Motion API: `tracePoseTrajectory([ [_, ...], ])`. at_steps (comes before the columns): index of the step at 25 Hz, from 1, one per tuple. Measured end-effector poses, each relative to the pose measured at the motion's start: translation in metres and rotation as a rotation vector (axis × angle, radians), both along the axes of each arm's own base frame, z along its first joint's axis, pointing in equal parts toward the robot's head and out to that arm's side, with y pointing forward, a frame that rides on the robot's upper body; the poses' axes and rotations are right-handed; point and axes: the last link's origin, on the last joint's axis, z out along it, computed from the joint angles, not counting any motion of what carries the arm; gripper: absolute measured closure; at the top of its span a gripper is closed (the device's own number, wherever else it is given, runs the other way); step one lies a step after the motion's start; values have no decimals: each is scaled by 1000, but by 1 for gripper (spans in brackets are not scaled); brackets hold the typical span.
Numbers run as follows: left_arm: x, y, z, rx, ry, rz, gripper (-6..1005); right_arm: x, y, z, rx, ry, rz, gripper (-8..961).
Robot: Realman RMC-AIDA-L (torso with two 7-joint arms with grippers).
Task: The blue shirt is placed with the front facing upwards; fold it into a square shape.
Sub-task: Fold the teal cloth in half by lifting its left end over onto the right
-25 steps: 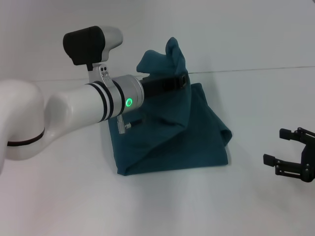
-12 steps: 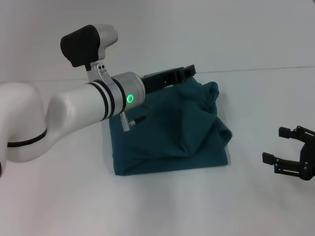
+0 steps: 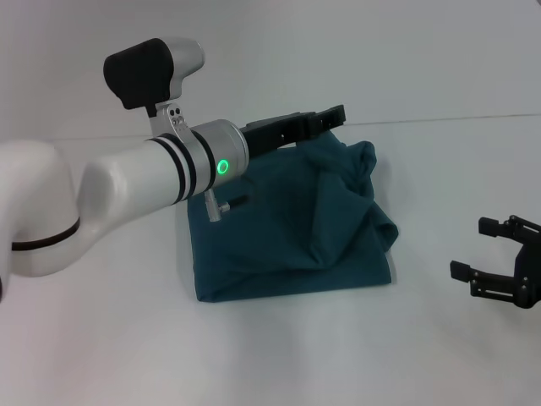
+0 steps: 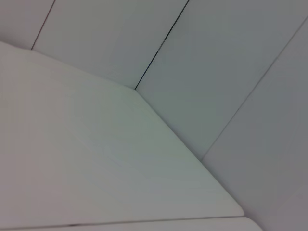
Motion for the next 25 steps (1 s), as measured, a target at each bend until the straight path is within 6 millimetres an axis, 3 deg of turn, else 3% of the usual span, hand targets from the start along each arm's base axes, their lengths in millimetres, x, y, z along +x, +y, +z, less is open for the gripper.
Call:
tracePoseTrajectory([
  [5,-4,1,6,48,63,-91,229,-2,7,5,28,13,-15,32],
  [12,-18,-3,13,91,141,-208,146,-4,20,10,47,43,-73,32],
  [19,-54,-12,55,171,130,-335,110,-24,42,21,38,53,-71,32],
  [25,-86,-32,83,168,143,-398,111,-56,74,27,0,40,-70,35],
])
